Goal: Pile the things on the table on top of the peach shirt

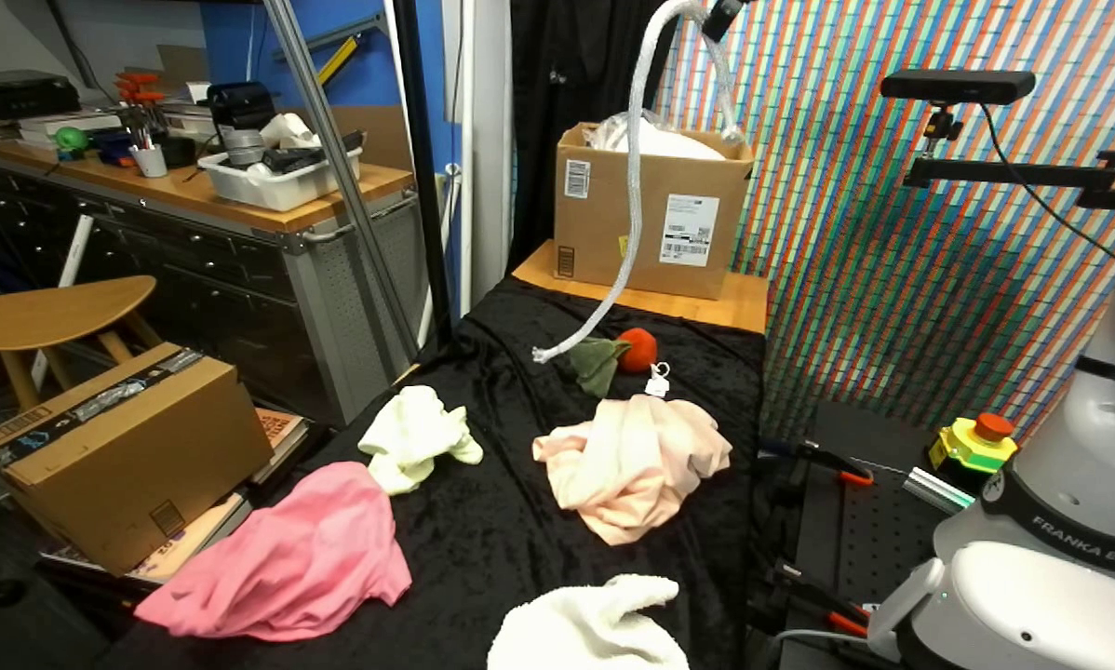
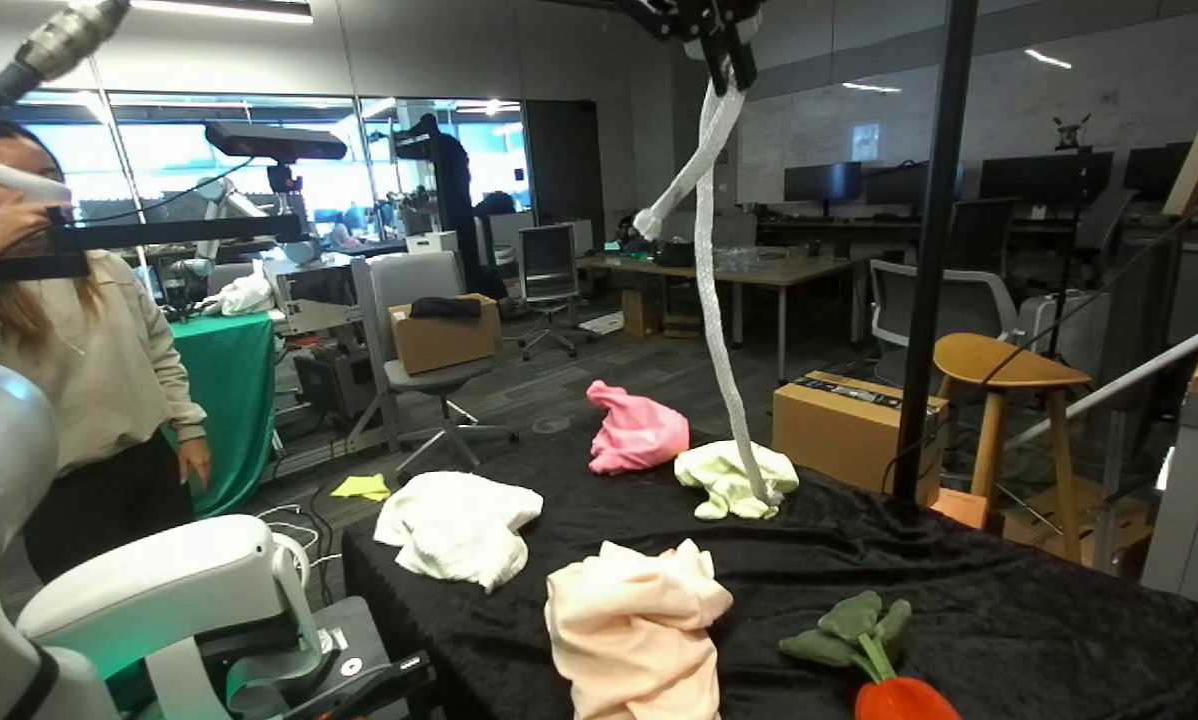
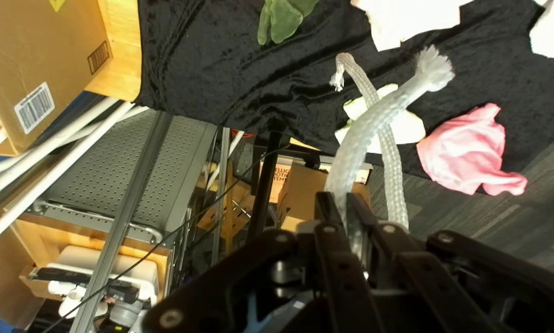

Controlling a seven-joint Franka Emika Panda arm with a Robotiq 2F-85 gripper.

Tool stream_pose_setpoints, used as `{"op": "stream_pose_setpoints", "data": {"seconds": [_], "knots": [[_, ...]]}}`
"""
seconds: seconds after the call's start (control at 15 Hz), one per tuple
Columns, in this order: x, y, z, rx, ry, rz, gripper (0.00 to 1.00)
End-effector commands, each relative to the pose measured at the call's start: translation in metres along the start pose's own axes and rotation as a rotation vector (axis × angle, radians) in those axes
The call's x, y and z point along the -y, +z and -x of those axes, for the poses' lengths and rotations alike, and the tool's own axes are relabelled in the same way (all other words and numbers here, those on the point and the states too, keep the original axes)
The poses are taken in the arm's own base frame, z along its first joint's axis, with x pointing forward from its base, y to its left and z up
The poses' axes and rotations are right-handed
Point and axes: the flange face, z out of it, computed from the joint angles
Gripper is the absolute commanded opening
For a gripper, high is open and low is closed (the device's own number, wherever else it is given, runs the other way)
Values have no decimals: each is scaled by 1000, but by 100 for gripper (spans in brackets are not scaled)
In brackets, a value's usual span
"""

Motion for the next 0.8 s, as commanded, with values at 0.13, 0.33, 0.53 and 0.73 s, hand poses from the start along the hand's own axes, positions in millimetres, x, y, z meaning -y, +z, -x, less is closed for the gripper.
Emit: {"op": "stream_pose_setpoints", "data": {"seconds": [0.13,0.33,0.53,0.73], "knots": [[21,76,21,153,-52,-51,4],[35,119,35,254,-107,-103,4],[55,166,46,363,-167,-145,3],[77,212,51,449,-234,-188,3]]}}
